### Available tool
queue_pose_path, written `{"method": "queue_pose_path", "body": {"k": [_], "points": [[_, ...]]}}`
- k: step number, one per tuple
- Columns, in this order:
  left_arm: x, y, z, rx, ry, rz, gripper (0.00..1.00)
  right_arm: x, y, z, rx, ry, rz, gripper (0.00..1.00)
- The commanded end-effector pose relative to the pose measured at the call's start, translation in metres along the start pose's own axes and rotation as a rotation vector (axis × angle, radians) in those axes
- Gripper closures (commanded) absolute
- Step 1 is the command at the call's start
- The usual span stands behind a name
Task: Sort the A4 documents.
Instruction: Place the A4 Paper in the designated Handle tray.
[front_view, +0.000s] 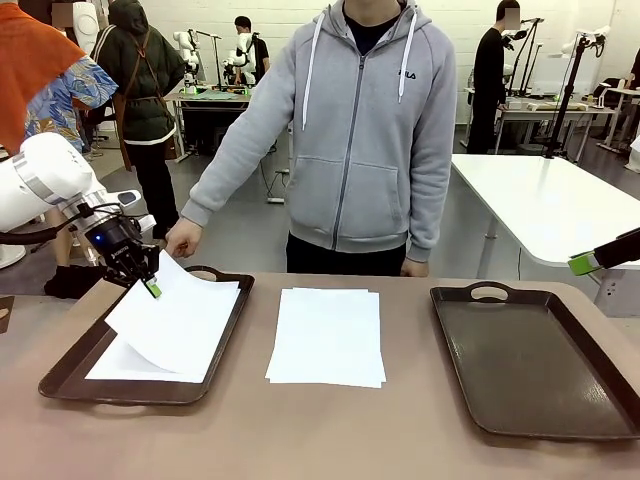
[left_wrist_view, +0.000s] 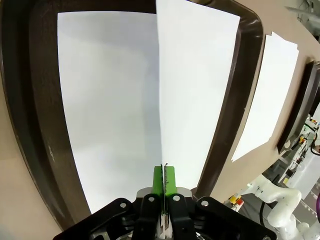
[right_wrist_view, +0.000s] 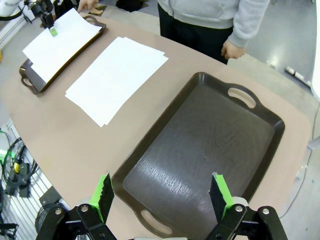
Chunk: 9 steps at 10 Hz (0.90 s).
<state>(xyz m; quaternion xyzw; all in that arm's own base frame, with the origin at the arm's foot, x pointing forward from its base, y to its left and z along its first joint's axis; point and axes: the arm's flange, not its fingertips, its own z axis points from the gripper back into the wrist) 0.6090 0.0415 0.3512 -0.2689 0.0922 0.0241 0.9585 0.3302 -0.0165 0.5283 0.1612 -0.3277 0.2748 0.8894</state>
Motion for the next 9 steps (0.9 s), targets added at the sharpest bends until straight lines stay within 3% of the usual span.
{"method": "queue_pose_path", "body": {"k": [1,6,7,8,9], "points": [[-0.0025,0.0011,-0.0095,0.016,-0.015,0.043,0.99,-0.0004,-0.0006,-0.0015,0.013,-0.003,0.000,0.00],[0.0020,0.0035,-0.0110,0.076,0.002,0.030,0.99,-0.0004,-0.0006,-0.0015,0.013,-0.003,0.000,0.00],[0.0035,0.0035,-0.0104,0.092,0.004,0.029,0.84,-0.0004,-0.0006,-0.0015,0.013,-0.003,0.000,0.00],[0.0045,0.0032,-0.0101,0.109,0.012,0.022,0.79,-0.0004,-0.0006,-0.0015,0.013,-0.003,0.000,0.00],[0.0056,0.0029,-0.0098,0.113,0.016,0.015,0.64,-0.0004,-0.0006,-0.0015,0.013,-0.003,0.000,0.00]]}}
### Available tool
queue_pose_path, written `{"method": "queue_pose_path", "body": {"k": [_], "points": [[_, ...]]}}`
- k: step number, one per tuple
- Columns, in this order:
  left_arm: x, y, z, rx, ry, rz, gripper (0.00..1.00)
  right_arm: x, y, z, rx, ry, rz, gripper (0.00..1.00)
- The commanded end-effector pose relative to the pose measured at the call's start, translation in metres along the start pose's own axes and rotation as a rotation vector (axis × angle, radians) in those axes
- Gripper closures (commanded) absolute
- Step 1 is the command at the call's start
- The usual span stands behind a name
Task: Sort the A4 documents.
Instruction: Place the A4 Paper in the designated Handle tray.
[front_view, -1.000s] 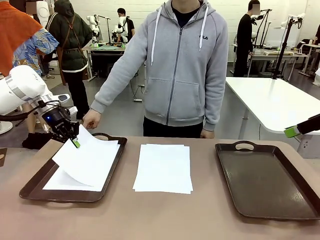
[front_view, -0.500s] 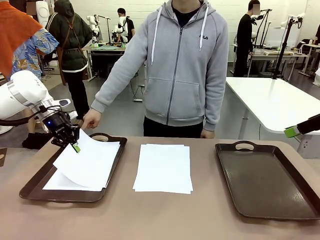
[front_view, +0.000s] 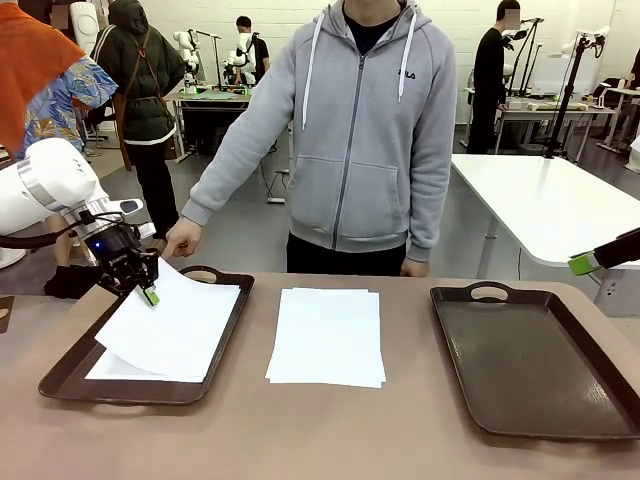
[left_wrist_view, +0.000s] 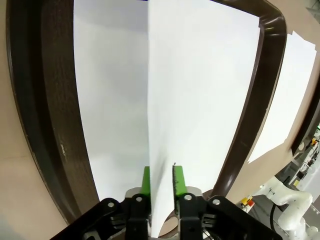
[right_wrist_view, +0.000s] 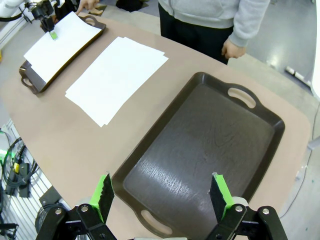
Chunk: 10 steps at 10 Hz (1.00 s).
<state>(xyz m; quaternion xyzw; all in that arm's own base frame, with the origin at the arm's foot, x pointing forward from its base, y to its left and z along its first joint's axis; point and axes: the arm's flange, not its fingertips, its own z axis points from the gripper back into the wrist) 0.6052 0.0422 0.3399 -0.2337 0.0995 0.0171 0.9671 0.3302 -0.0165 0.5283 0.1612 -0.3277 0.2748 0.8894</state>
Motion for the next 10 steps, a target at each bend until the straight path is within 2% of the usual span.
{"method": "queue_pose_path", "body": {"k": [1,2,3,4,5,6,7,9,10], "points": [[0.008,-0.004,0.000,0.041,0.002,0.013,0.59,0.000,-0.001,-0.001,0.013,-0.003,0.000,0.00],[0.009,-0.004,0.001,0.046,0.002,0.012,0.44,0.000,-0.001,-0.001,0.013,-0.003,0.000,0.00],[0.008,-0.004,0.003,0.059,-0.010,0.015,0.39,0.000,-0.001,-0.001,0.013,-0.003,0.000,0.00],[0.007,-0.003,0.007,0.076,-0.024,0.020,0.24,0.000,-0.001,-0.001,0.013,-0.003,0.000,0.00],[0.005,-0.003,0.012,0.098,-0.042,0.026,0.19,0.000,-0.001,-0.001,0.013,-0.003,0.000,0.00],[0.004,-0.003,0.014,0.108,-0.054,0.028,0.04,0.000,-0.001,-0.001,0.013,-0.003,0.000,0.00],[0.003,-0.003,0.016,0.112,-0.058,0.027,0.00,0.000,-0.001,-0.001,0.013,-0.003,0.000,0.00],[0.003,-0.003,0.016,0.105,-0.065,0.020,0.00,0.000,-0.001,-0.001,0.013,-0.003,0.000,0.00],[0.002,-0.003,0.016,0.040,-0.064,0.004,0.00,0.000,-0.001,-0.001,0.013,-0.003,0.000,0.00]]}}
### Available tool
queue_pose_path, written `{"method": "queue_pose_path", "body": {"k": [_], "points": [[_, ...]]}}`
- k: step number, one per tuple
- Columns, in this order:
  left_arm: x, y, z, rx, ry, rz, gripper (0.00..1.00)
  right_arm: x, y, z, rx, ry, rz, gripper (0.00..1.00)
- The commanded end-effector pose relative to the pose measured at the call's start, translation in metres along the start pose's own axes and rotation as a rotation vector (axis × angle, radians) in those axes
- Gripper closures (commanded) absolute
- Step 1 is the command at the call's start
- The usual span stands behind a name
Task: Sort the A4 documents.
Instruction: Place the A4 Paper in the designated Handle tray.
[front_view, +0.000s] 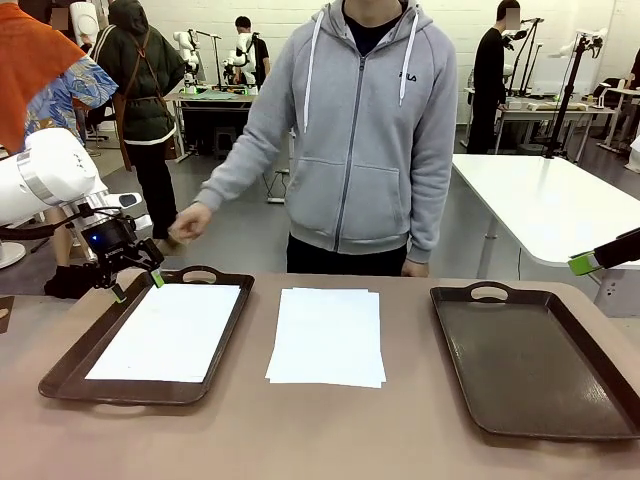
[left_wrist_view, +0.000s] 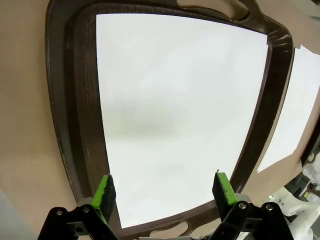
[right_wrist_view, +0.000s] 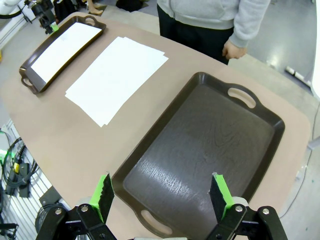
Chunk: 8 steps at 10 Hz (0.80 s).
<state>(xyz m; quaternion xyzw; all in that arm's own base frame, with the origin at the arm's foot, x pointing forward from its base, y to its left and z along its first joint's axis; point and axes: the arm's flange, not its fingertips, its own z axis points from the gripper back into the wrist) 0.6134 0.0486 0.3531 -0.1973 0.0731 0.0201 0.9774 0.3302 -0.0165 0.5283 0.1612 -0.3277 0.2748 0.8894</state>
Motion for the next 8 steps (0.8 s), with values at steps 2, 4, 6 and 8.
{"method": "queue_pose_path", "body": {"k": [2,4,6,8], "points": [[-0.0079,-0.0057,0.0027,-0.146,-0.061,0.025,0.00,-0.0004,-0.0006,-0.0015,0.013,-0.003,0.000,0.00],[0.0004,-0.0014,0.0001,-0.025,-0.006,0.009,0.00,-0.0004,-0.0006,-0.0015,0.013,-0.003,0.000,0.00],[0.0004,-0.0014,0.0001,-0.025,-0.006,0.009,0.00,-0.0004,-0.0006,-0.0015,0.013,-0.003,0.000,0.00],[0.0004,-0.0014,0.0001,-0.025,-0.006,0.009,0.00,-0.0004,-0.0006,-0.0015,0.013,-0.003,0.000,0.00]]}}
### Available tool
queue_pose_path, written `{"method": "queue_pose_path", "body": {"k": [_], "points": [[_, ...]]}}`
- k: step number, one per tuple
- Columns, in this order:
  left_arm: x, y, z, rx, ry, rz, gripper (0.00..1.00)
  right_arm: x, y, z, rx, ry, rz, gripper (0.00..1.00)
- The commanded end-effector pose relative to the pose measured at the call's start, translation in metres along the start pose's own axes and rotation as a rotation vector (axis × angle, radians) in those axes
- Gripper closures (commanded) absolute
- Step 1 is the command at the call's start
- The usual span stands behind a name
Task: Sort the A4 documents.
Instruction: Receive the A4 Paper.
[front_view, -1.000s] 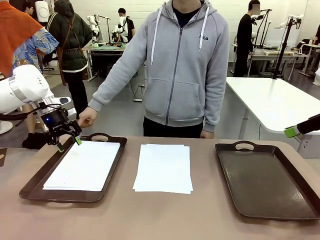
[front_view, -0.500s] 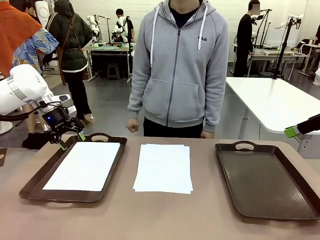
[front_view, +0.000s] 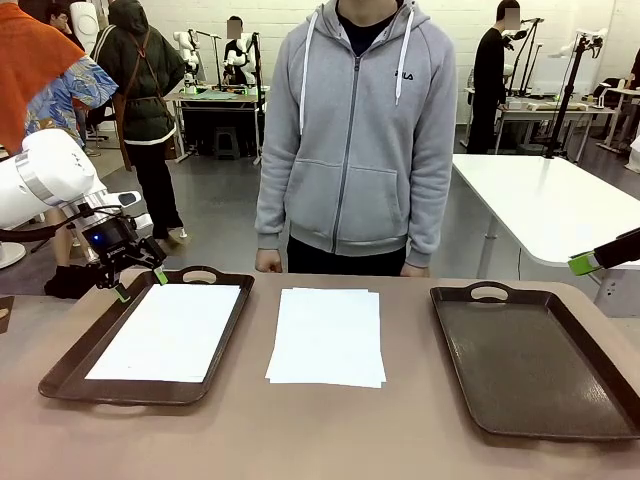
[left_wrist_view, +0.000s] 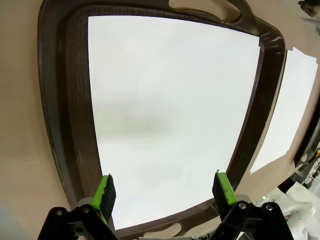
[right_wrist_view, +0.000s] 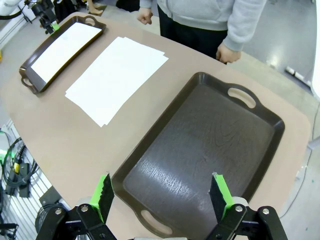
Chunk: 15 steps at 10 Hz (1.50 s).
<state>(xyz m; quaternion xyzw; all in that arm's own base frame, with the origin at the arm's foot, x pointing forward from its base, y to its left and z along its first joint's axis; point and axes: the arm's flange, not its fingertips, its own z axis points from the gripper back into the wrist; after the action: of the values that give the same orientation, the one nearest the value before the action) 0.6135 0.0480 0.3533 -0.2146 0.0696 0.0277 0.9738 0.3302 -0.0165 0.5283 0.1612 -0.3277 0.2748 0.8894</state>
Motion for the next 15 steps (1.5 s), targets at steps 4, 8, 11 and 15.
{"method": "queue_pose_path", "body": {"k": [4,8,11,15], "points": [[0.000,-0.001,0.000,0.012,0.002,-0.002,0.00,0.000,-0.001,-0.001,0.013,-0.003,0.000,0.00],[0.000,0.000,0.000,0.000,0.000,0.000,0.00,0.000,-0.001,-0.001,0.013,-0.003,0.000,0.00],[-0.067,-0.046,0.053,0.112,-0.185,-0.171,0.00,0.000,-0.001,-0.001,0.013,-0.003,0.000,0.00],[-0.177,-0.068,0.092,-0.074,-0.334,-0.645,0.00,0.000,-0.001,-0.001,0.013,-0.003,0.000,0.00]]}}
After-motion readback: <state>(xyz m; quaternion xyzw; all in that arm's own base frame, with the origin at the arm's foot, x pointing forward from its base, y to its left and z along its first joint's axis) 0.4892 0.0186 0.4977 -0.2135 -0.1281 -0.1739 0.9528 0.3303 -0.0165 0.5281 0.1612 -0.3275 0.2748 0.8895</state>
